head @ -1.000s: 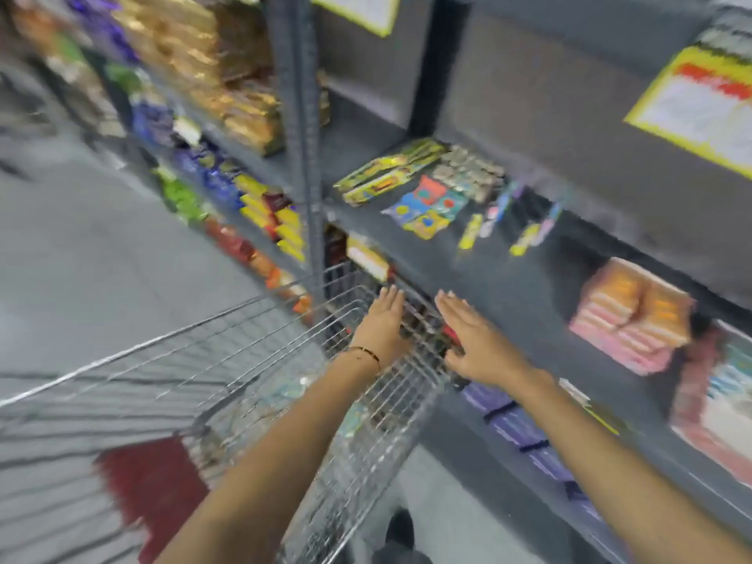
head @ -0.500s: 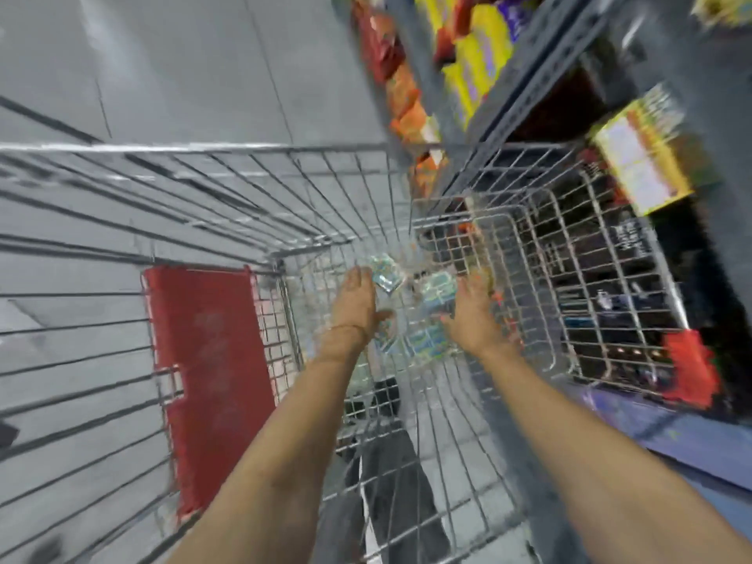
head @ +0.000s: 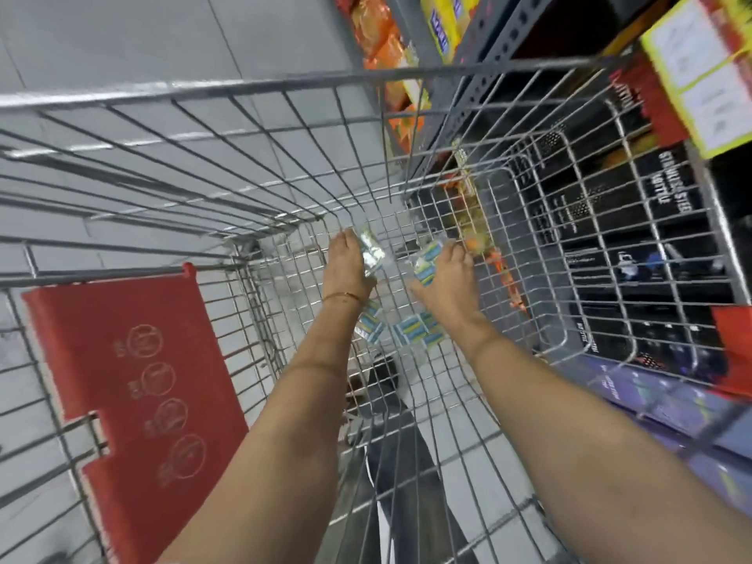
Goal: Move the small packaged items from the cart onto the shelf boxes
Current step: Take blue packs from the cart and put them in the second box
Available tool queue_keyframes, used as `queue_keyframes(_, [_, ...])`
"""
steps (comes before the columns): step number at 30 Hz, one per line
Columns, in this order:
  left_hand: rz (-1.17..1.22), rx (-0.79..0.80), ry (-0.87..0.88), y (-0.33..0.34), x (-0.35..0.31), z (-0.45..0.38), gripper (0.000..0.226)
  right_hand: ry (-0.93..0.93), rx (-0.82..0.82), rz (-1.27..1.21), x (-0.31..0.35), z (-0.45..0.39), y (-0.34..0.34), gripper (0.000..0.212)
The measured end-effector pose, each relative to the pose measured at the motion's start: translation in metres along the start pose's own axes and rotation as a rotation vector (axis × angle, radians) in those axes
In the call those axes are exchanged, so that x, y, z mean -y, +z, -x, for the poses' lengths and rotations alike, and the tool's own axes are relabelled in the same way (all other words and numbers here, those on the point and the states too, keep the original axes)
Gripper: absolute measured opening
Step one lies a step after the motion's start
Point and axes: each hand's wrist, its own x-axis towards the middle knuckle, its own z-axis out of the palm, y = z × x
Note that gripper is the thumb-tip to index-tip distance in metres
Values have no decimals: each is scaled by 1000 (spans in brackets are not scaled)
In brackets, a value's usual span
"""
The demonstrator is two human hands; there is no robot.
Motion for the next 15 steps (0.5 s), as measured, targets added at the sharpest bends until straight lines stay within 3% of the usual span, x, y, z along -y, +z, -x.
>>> queue_keyframes(5, [-113, 29, 240, -42, -19, 35, 75, -178, 69, -73, -16, 32, -60, 89])
queue_keyframes(8, [-193, 94, 391, -77, -50, 62, 69, -191, 98, -50, -30, 69, -106, 92])
queue_keyframes(15, [-273, 220, 780, -141, -164, 144, 84, -83, -146, -154, -93, 190, -190, 88])
